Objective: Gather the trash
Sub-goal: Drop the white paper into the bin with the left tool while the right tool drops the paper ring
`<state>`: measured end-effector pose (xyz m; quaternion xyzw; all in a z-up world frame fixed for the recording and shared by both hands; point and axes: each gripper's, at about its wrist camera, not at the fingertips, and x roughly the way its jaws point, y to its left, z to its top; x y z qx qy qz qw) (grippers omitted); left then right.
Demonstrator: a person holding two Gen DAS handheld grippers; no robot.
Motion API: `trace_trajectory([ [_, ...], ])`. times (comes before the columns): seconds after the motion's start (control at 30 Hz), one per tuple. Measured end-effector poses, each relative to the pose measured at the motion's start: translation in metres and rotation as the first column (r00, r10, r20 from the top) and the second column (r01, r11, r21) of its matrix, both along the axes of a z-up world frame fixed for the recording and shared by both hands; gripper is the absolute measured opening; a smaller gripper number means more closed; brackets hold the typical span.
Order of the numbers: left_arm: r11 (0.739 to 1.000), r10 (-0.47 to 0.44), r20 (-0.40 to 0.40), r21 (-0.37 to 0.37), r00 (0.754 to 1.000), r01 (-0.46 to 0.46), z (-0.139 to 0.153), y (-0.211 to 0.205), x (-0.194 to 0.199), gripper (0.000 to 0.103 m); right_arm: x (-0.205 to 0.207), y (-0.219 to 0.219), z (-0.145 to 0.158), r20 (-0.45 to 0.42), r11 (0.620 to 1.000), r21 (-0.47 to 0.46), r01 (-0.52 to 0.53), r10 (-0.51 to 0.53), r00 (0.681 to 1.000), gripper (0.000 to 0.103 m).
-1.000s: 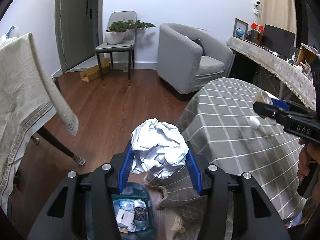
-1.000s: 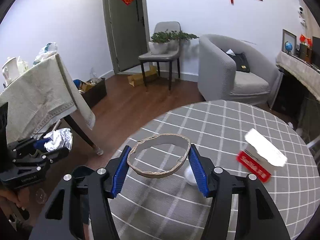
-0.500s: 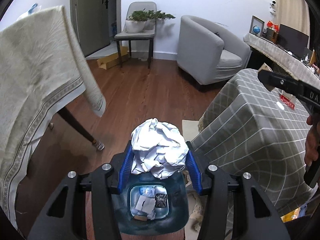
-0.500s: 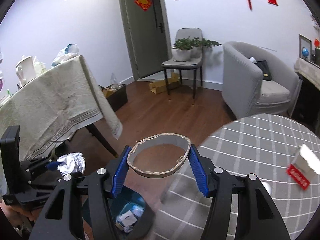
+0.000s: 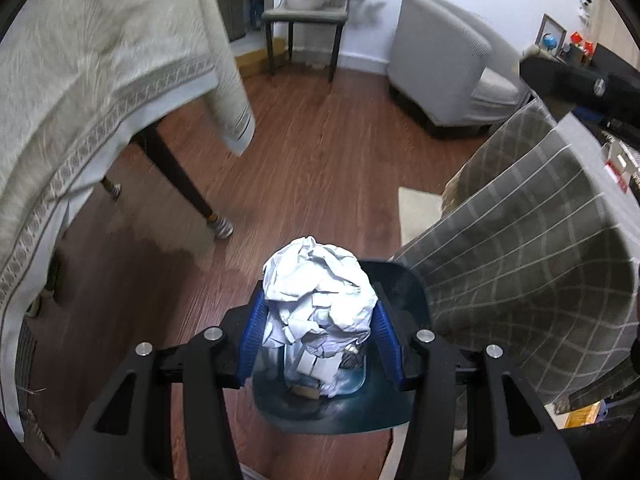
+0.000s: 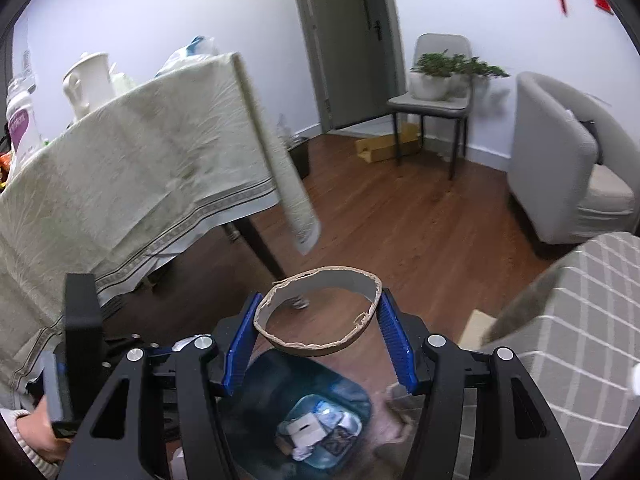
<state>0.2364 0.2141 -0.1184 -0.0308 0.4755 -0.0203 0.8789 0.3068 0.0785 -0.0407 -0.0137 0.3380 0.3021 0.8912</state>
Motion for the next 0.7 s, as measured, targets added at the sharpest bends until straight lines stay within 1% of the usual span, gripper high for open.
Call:
trace_trajectory([
  [0.17,1.000,-0.010,-0.069,0.008,0.998,0.011,-0.026,0.012,-0.001,0.053,0.001,0.034,-0.015,-0.036,0.999,-0.030,-0.035,0.034,0.999,0.059],
  [0.3,1.000,-0.014,-0.129,-0.002,0.992,0.014,-0.052,0.014,-0.001,0.053,0.000,0.050,-0.024,-0.057,0.997,-0.053,-0.053,0.050,0.997,0.059],
  [0.4,1.000,-0.018,-0.184,-0.026,0.983,0.013,-0.072,0.015,-0.002,0.053,0.000,0.064,-0.031,-0.077,0.995,-0.064,-0.072,0.067,0.995,0.059],
  [0.5,0.999,-0.035,-0.227,-0.033,0.973,0.028,-0.088,0.015,-0.006,0.053,0.000,0.072,-0.039,-0.093,0.994,-0.078,-0.083,0.076,0.993,0.059],
  [0.57,0.999,-0.045,-0.259,-0.036,0.965,0.037,-0.098,0.016,-0.007,0.053,0.000,0.078,-0.045,-0.109,0.992,-0.087,-0.086,0.076,0.991,0.059],
  [0.7,0.997,-0.066,-0.320,-0.068,0.945,0.046,-0.121,0.017,-0.010,0.053,0.002,0.083,-0.054,-0.136,0.993,-0.091,-0.081,0.068,0.988,0.059],
])
